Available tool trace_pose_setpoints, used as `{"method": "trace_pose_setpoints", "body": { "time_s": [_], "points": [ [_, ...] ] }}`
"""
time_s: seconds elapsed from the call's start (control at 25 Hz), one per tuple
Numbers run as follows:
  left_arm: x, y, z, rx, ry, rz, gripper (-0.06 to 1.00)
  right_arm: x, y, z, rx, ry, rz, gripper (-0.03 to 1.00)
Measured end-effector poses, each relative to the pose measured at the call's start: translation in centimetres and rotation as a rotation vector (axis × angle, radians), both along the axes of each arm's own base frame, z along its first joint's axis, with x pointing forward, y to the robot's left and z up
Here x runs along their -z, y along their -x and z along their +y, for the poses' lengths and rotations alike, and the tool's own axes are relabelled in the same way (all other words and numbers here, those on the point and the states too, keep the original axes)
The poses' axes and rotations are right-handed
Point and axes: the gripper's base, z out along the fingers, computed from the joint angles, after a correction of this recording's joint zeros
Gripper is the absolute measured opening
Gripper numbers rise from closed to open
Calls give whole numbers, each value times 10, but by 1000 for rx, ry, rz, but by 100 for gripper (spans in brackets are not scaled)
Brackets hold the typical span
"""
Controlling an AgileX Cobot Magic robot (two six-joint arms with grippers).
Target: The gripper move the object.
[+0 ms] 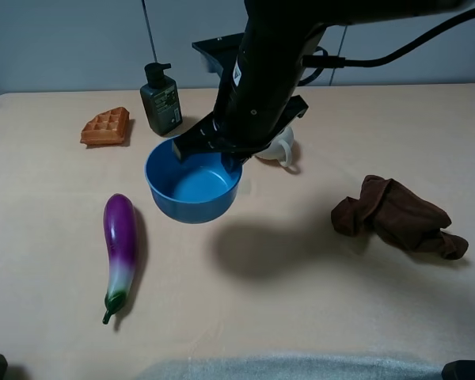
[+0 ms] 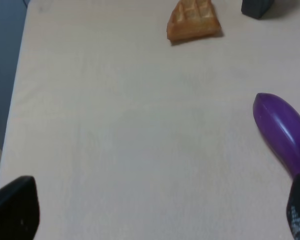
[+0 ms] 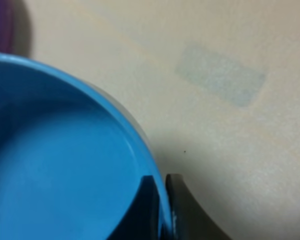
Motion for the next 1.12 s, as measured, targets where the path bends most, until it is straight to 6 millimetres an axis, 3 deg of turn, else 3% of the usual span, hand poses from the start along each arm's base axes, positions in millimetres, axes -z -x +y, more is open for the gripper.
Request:
{"method": "trace_pose_setpoints", "body": {
  "time_s": [1.12],
  "points": [
    [0, 0, 0, 0, 0, 0, 99, 82, -11, 20, -22, 41, 86, -3]
  ]
}}
